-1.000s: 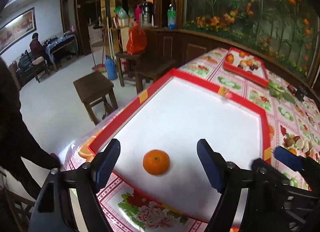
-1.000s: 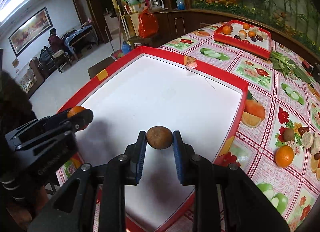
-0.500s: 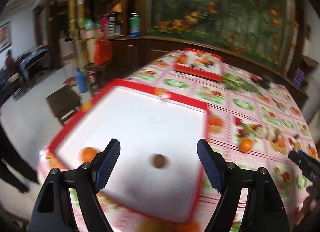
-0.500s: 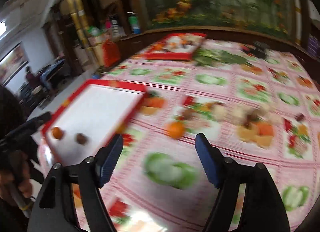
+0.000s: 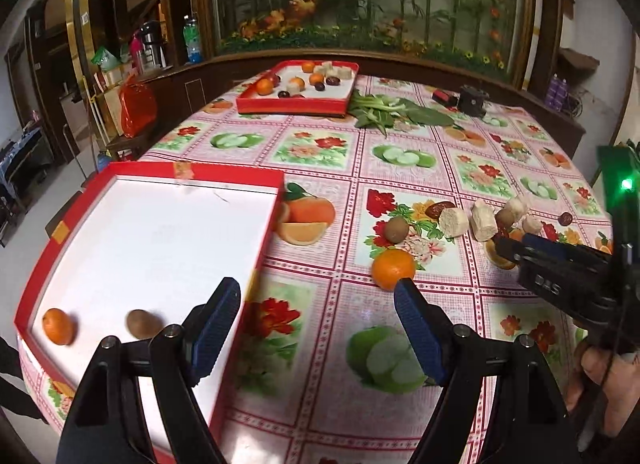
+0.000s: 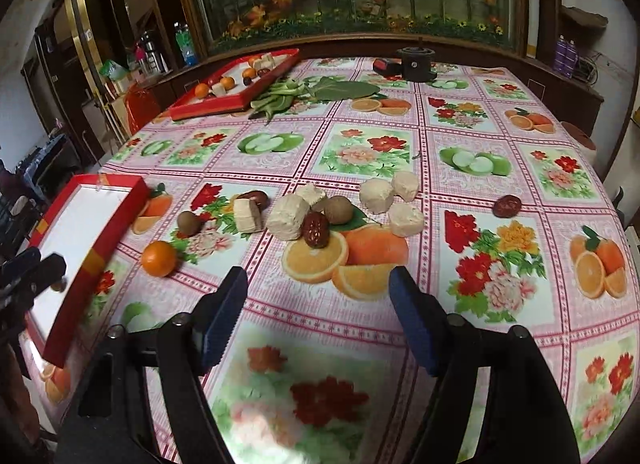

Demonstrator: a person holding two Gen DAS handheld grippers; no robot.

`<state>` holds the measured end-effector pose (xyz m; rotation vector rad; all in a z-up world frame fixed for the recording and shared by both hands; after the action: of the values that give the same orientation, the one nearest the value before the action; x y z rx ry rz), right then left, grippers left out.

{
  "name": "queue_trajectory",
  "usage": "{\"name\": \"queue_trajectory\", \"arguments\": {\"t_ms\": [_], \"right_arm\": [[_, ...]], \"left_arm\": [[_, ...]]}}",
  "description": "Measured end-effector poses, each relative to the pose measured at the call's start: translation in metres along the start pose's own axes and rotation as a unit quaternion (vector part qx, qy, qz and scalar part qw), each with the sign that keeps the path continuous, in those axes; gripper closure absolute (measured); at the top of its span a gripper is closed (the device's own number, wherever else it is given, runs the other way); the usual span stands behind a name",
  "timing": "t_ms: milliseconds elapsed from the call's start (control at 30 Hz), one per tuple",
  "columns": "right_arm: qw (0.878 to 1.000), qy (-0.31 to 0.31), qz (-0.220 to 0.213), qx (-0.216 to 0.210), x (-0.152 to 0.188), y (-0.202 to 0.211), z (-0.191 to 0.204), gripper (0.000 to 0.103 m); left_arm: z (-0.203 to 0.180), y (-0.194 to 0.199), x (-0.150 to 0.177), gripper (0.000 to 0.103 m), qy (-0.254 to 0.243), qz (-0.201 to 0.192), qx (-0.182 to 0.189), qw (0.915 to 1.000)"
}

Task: Organize fruits
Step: 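Grasp another orange with the left tool while the right tool grasps a red date, then carry the orange and red date over the white tray and release both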

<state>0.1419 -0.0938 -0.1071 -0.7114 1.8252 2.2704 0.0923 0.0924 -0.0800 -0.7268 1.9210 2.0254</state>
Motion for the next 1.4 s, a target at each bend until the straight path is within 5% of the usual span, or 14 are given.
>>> {"name": "queue_trajectory", "arguments": {"t_ms": [100, 267, 367, 667, 733, 800, 1400], "right_arm": [[1.0, 0.006, 0.017, 0.016, -0.01, -0.017, 0.002, 0.059], [0.999, 0.0, 0.031, 0.023, -0.022, -0.035, 0.001, 0.066], [0.999, 0.002, 0.038, 0.034, -0.026, -0.042, 0.001, 0.083], [1.0, -0.024, 0.012, 0.008, -0.01, -0.014, -0.007, 0.083], [1.0, -0.026, 0.001, -0.002, -0.003, -0.003, -0.006, 0.083], [1.0, -0.025, -0.006, -0.009, 0.002, 0.003, -0.005, 0.083], [0.998, -0.016, -0.04, -0.039, 0.034, 0.046, 0.02, 0.083]], "left_arm": [[-0.008, -0.006, 0.0, 0.024, -0.002, 0.005, 0.001, 1.0], [-0.019, -0.022, -0.003, 0.024, -0.001, 0.018, 0.004, 0.9998], [-0.024, -0.029, -0.004, 0.024, -0.004, 0.025, 0.009, 0.9996], [-0.044, -0.043, -0.009, 0.029, -0.022, 0.024, 0.002, 0.9995], [-0.046, -0.053, -0.008, 0.063, -0.029, 0.047, -0.007, 0.9985], [-0.049, -0.053, -0.006, 0.072, -0.033, 0.046, -0.003, 0.9984], [0.002, 0.028, 0.029, 0.074, 0.009, -0.008, 0.022, 0.9997]]}}
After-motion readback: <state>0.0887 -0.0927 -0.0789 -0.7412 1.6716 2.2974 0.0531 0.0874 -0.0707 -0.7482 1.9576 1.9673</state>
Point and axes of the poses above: each gripper's, at about its wrist camera, not at the fingertips, and y roughly against the way its jaws point, z to its left, x to its underside, the point moved 9 cm from there along -y, roughly the way its jaws point, and after that the axes turned 13 degrees about z, right-handed, at the moved point
